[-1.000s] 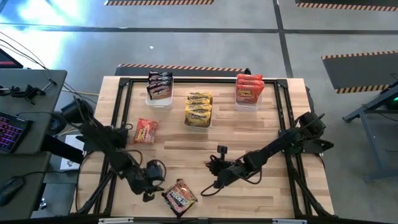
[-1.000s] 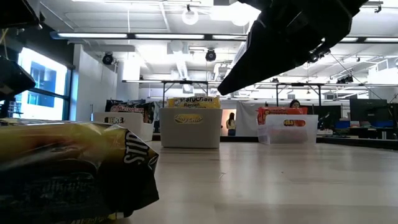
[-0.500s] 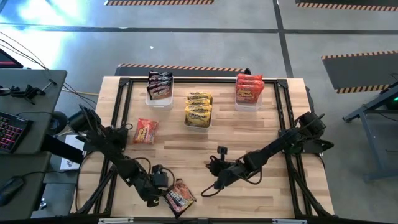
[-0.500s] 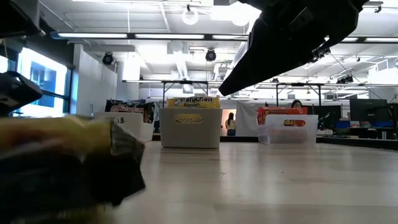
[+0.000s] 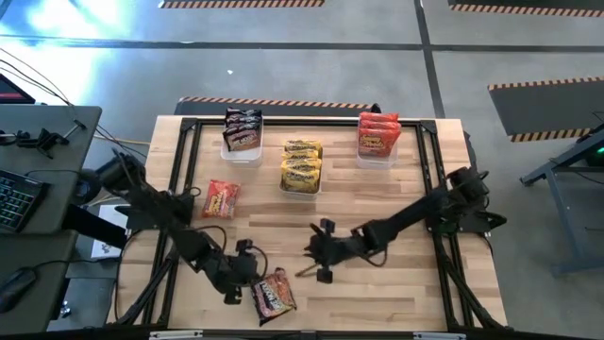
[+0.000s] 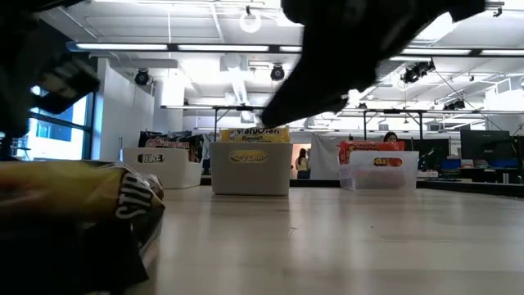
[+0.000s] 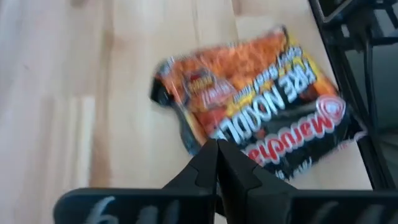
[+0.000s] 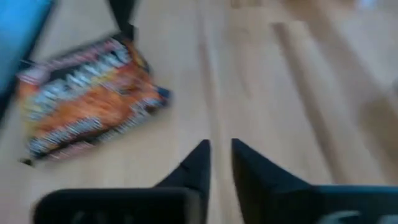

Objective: Sort Maruchan noodles
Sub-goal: Put the black noodle pack into the white bin

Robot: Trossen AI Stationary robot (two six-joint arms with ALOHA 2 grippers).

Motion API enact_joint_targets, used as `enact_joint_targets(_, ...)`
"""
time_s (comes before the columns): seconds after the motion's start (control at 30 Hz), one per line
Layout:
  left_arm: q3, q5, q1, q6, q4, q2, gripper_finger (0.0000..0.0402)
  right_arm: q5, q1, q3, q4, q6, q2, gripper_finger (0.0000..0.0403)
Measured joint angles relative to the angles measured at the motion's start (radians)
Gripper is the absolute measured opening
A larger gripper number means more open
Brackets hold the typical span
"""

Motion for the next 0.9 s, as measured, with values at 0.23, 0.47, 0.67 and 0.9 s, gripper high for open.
enact_joint_targets(0.23,0.034,0.017,0.044,0.059,-0.011,-0.022,0.0001,-0.342,-0.134,0.001,0.174,0.005,0.023,0.0193)
enact_joint_targets(0.47,0.044,0.104,0.009,-0.198,-0.132,-0.022,0.0057,-0.36,-0.16,0.001,0.174,0.019,0.024,0.0264)
enact_joint_targets(0.67,0.037,0.097,-0.018,-0.261,-0.172,-0.022,0.0151,-0.312,-0.143,0.001,0.189,-0.012,0.024,0.0266)
enact_joint_targets(0.9,0.038,0.097,-0.034,-0.106,-0.116,0.049,0.0215,-0.313,-0.141,0.001,0.188,-0.014,0.025,0.0266)
